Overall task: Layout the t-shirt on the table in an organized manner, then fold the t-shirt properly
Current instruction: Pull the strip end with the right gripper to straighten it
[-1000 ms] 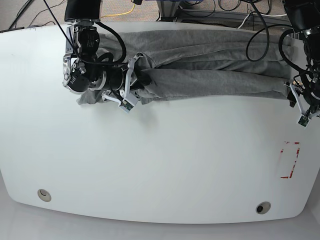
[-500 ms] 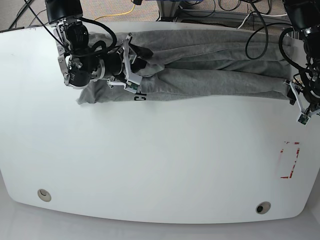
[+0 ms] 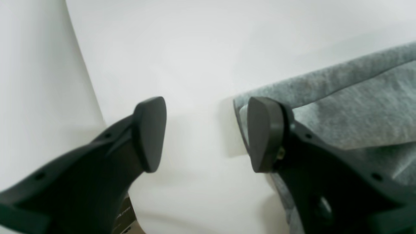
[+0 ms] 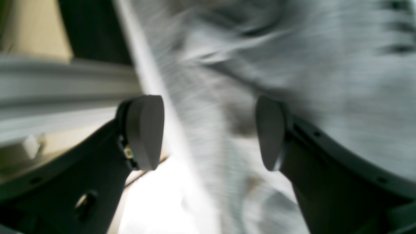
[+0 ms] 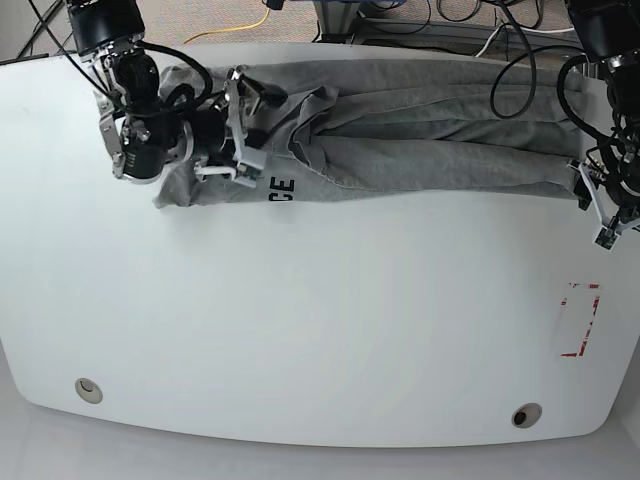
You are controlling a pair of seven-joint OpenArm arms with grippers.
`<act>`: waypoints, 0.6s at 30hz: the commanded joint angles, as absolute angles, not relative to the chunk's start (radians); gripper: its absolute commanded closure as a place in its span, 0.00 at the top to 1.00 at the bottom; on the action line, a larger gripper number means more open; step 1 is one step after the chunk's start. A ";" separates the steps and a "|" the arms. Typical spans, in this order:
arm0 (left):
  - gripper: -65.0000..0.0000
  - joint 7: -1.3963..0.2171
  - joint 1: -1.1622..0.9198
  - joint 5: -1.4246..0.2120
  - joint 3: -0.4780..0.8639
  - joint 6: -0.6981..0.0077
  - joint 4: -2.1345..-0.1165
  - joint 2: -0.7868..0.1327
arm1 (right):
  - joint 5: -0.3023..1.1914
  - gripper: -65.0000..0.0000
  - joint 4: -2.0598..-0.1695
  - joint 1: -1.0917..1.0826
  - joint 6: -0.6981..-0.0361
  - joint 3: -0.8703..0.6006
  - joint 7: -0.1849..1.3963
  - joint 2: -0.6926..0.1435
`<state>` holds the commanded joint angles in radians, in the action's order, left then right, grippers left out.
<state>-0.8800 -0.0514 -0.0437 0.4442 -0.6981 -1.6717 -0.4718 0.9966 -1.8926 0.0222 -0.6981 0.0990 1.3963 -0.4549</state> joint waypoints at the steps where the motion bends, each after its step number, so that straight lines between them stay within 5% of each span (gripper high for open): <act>1: 0.57 -0.880 -0.051 -0.044 0.444 -0.698 -1.672 -0.472 | 0.993 0.65 -1.890 0.022 -0.698 0.077 1.396 -0.446; 13: 0.57 -0.880 -0.050 -0.044 0.444 -0.698 -1.672 -0.470 | 0.883 0.64 -1.808 0.027 -0.698 0.044 1.377 -0.321; 18: 0.57 -0.880 -0.050 -0.044 0.444 -0.698 -1.672 -0.470 | 0.883 0.42 -1.790 0.025 -0.698 0.047 1.359 -0.288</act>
<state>-0.8800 -0.0499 -0.0437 0.4442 -0.6981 -1.6717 -0.4703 0.8830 -1.7898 0.0253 -0.6981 0.0468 1.3587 -0.2877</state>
